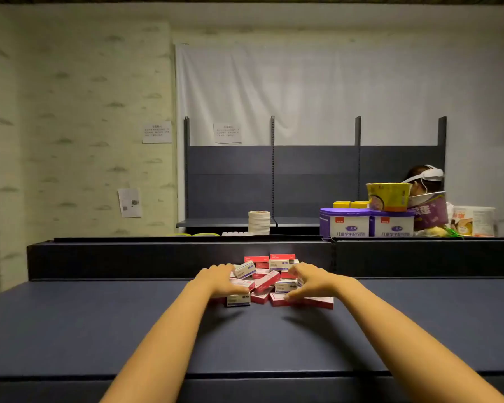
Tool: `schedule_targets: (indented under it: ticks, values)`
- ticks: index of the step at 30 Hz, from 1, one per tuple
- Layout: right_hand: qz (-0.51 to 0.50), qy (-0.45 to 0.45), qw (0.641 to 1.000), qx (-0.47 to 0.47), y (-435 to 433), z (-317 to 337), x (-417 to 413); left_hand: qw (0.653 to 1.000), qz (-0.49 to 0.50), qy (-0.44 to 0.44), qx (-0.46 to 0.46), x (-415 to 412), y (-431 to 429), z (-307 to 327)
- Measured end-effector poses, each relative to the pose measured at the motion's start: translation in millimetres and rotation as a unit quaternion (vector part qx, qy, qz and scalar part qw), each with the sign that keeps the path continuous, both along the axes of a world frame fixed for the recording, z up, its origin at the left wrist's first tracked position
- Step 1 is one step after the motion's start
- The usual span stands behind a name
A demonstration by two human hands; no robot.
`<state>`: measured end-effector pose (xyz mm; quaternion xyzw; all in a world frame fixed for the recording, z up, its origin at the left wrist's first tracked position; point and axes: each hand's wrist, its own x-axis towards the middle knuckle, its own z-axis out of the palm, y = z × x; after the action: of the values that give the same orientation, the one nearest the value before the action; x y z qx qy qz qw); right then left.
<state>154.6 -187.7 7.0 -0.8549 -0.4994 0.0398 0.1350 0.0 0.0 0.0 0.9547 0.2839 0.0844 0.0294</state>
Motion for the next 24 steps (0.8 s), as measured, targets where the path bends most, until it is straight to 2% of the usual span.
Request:
schedule_targets:
  ticks: [5, 8, 12, 17, 24]
  values:
    - [0.026, -0.003, 0.999, 0.021, 21.9, 2.8, -1.2, 1.000, -0.017, 0.018, 0.010, 7.2, 11.6, -7.4]
    - [0.047, -0.034, 0.998, 0.020, 37.9, 6.7, -2.7, 0.998, -0.043, 0.038, 0.006, 5.7, 20.5, -5.6]
    - [0.061, -0.097, 0.993, -0.040, 58.0, 14.9, -1.3, 0.997, -0.055, 0.041, -0.024, 2.6, 29.8, -4.1]
    - [0.066, -0.156, 0.982, -0.088, 73.1, 23.3, 4.1, 0.997, -0.060, -0.005, -0.054, 0.7, 37.4, -2.6]
    - [0.051, -0.173, 0.976, -0.124, 83.8, 18.5, 10.1, 0.982, -0.076, -0.088, -0.149, -11.2, 45.0, -0.9]
